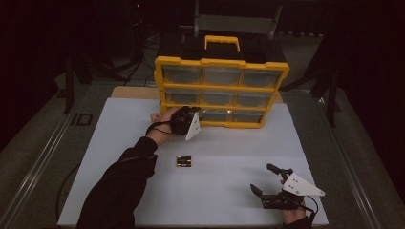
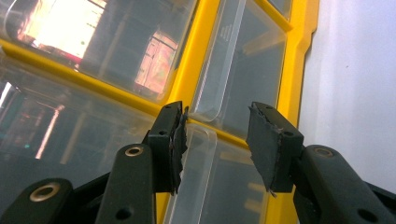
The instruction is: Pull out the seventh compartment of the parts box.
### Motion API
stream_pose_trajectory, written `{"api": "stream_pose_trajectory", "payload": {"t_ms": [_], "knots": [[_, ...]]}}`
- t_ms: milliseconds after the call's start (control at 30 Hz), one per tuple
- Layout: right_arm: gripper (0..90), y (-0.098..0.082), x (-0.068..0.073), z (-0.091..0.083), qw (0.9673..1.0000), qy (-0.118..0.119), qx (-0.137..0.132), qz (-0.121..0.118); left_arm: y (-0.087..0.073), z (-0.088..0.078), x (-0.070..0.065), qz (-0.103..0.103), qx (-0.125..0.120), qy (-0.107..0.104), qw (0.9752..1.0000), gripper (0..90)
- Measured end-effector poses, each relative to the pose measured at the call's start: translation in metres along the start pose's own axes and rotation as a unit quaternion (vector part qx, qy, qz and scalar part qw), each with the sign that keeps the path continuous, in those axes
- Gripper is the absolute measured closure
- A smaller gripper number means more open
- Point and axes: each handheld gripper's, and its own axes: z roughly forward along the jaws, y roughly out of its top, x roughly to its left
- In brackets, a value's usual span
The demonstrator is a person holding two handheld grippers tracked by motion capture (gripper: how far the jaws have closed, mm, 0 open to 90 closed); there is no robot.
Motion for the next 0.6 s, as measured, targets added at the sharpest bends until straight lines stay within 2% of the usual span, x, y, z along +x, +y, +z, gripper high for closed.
{"api": "stream_pose_trajectory", "payload": {"t_ms": [133, 233, 300, 467, 533, 567, 600], "knots": [[8.5, 0.0002, 0.0002, -0.0004, 1.0, 0.0, -0.001, 0.0, 0.0003, 0.001, -0.0033, 0.012, 0.007, 0.01, 0.9998, 56.0], [8.5, 0.0002, 0.0001, -0.0002, 1.0, 0.001, 0.0, -0.001, 0.0014, 0.0013, -0.0048, 0.033, 0.016, 0.019, 0.9991, 57.1], [8.5, 0.0003, 0.0003, -0.0002, 1.0, 0.001, 0.0, -0.001, 0.0023, 0.0013, -0.0052, 0.037, 0.02, 0.022, 0.9989, 59.4], [8.5, 0.0008, 0.0008, -0.0003, 1.0, 0.001, -0.001, -0.002, 0.0072, 0.0019, -0.0067, 0.064, 0.043, 0.027, 0.9967, 59.8], [8.5, 0.001, 0.0013, -0.0005, 1.0, 0.001, 0.0, -0.002, 0.0089, 0.0019, -0.0062, 0.06, 0.049, 0.025, 0.9967, 60.4], [8.5, 0.0012, 0.0015, -0.0007, 1.0, 0.001, 0.0, -0.003, 0.0088, 0.0026, -0.0071, 0.067, 0.062, 0.028, 0.9954, 61.0], [8.5, 0.0014, 0.0017, -0.0011, 1.0, 0.001, -0.001, -0.004, 0.0067, 0.0027, -0.0093, 0.077, 0.057, 0.033, 0.9949, 62.8]]}}
